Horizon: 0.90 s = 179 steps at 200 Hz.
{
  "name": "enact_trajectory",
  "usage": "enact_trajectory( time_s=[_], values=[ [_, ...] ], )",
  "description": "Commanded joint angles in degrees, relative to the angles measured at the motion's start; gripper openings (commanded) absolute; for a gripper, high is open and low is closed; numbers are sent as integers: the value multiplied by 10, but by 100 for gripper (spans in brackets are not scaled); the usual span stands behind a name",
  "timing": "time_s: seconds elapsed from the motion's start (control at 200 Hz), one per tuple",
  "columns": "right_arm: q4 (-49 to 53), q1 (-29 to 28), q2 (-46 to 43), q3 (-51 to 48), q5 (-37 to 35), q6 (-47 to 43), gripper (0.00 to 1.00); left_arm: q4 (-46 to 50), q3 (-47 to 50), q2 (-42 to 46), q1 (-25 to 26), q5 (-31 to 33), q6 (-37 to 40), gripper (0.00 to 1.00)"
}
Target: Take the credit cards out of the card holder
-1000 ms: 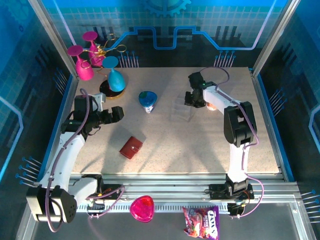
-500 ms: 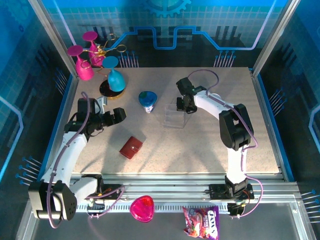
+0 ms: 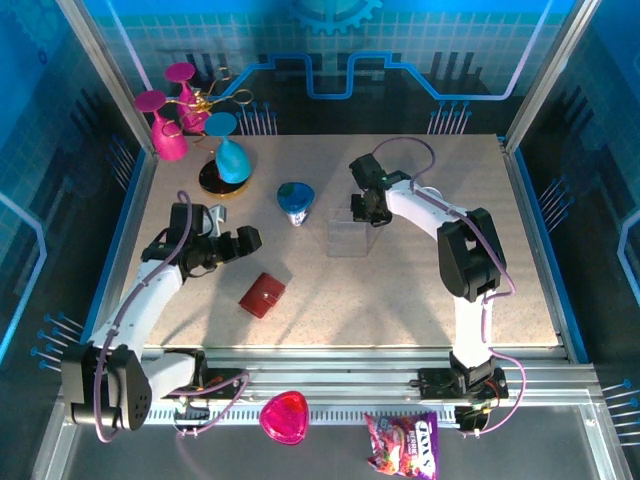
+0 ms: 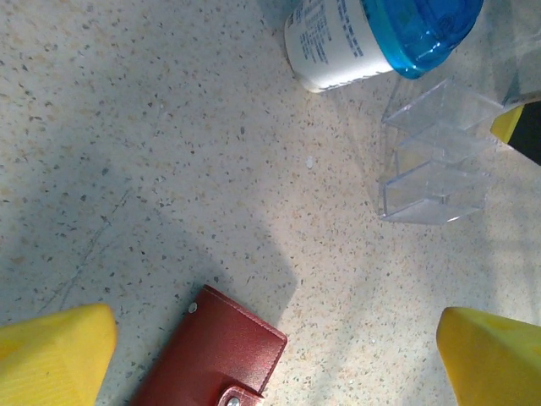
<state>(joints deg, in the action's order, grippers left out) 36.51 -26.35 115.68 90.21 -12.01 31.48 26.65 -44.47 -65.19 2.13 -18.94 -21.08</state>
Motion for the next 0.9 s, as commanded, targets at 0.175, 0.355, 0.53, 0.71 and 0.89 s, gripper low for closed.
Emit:
enact_trajectory(
  time_s=[0.175,0.355,0.53,0.71,0.89],
  values=[
    [-16,1,-62,-32,37,10,31,-11,18,-55,62,5,-2,96],
    [-33,12,-113,-73,72,17,34,32,6,-90,128,115,35,96],
    [-39,18,-145,-100,85,9,35,58,0,-133,145,158,24,100],
    [-39,24,-162,-110,97,3,35,51,0,-181,149,135,2,99],
    [-42,29,-175,-122,102,2,35,65,7,-169,184,137,-23,99]
  ],
)
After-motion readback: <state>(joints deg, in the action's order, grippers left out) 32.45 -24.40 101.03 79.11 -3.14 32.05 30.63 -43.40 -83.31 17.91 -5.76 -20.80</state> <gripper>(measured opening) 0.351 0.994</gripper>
